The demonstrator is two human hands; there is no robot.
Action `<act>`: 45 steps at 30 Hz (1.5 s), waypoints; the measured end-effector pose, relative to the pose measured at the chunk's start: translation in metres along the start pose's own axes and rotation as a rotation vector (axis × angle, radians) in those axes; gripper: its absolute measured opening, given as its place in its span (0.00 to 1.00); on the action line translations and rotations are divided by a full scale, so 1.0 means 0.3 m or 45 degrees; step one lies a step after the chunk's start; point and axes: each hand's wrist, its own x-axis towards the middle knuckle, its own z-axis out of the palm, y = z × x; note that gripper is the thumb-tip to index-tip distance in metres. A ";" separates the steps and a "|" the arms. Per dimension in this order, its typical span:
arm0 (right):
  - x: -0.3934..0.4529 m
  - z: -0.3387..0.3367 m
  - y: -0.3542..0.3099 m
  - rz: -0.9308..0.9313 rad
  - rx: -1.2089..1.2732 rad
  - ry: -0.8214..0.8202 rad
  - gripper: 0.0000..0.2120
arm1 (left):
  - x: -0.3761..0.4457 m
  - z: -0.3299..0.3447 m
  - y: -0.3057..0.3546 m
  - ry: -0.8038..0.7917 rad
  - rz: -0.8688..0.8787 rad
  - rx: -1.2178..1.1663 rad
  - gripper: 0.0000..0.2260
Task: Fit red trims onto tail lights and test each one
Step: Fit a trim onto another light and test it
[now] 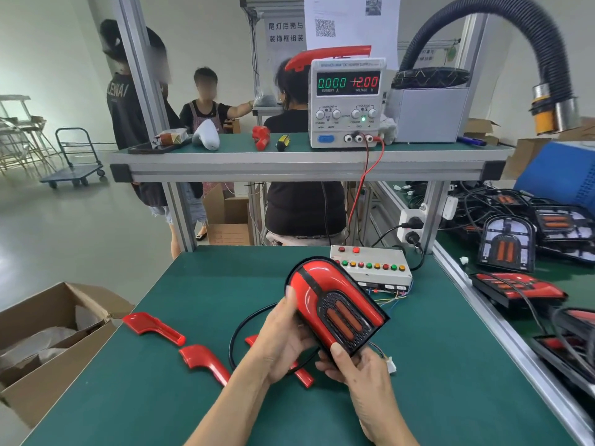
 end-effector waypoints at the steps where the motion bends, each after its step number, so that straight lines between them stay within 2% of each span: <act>1: -0.001 0.004 0.002 0.001 -0.003 -0.014 0.18 | 0.004 0.001 0.007 0.045 -0.020 -0.022 0.29; 3: -0.005 0.009 0.004 -0.006 -0.012 -0.033 0.20 | 0.017 0.007 0.011 0.186 -0.002 -0.042 0.32; 5: -0.012 0.008 0.004 -0.019 -0.032 -0.025 0.20 | 0.025 0.018 0.001 0.272 0.003 -0.037 0.30; 9: -0.014 -0.004 0.004 -0.031 -0.057 0.025 0.18 | 0.025 0.030 -0.018 0.271 -0.052 -0.150 0.28; 12: -0.017 0.008 -0.003 -0.008 -0.077 0.015 0.22 | 0.026 0.034 0.005 0.214 -0.039 -0.243 0.30; 14: -0.025 0.019 -0.011 0.023 -0.118 -0.017 0.26 | 0.030 0.036 0.027 0.318 -0.023 -0.193 0.31; 16: -0.034 0.014 -0.027 0.000 -0.143 0.000 0.27 | 0.031 0.030 0.044 0.452 -0.032 -0.074 0.29; 19: -0.050 -0.045 -0.091 -0.124 -0.190 0.118 0.24 | 0.013 0.024 0.070 0.437 -0.033 0.093 0.28; 22: -0.075 -0.113 -0.180 -0.147 -0.393 -0.059 0.27 | -0.006 0.052 0.072 0.309 0.009 0.370 0.29; 24: -0.106 -0.150 -0.217 -0.127 -0.472 -0.173 0.21 | -0.016 0.098 0.055 0.198 0.008 0.581 0.30; 27: -0.169 -0.215 -0.235 -0.047 -0.406 -0.001 0.08 | -0.024 0.171 0.026 0.032 -0.054 0.928 0.38; 28: -0.194 -0.242 -0.235 0.003 -0.377 0.102 0.07 | -0.022 0.186 0.018 0.005 -0.049 1.033 0.38; 29: -0.219 -0.274 -0.233 0.062 -0.338 0.215 0.06 | -0.014 0.189 0.009 0.007 -0.011 1.118 0.33; 32: -0.276 -0.368 -0.230 0.199 -0.277 0.458 0.07 | 0.029 0.141 -0.015 0.233 0.227 1.492 0.10; 34: -0.294 -0.417 -0.240 0.219 -0.394 0.505 0.08 | 0.048 0.097 -0.019 0.384 0.267 1.795 0.09; 37: -0.274 -0.462 -0.262 0.258 -0.515 0.542 0.10 | 0.080 0.017 -0.016 0.555 0.017 2.145 0.15; 39: -0.248 -0.477 -0.273 0.314 -0.545 0.545 0.13 | 0.097 -0.025 -0.013 0.499 -0.155 2.178 0.20; 41: -0.228 -0.475 -0.278 0.344 -0.530 0.535 0.13 | 0.114 -0.049 -0.021 0.373 -0.226 2.176 0.21; 45: -0.193 -0.492 -0.267 0.353 -0.535 0.444 0.19 | 0.131 -0.061 -0.030 0.361 -0.205 2.135 0.09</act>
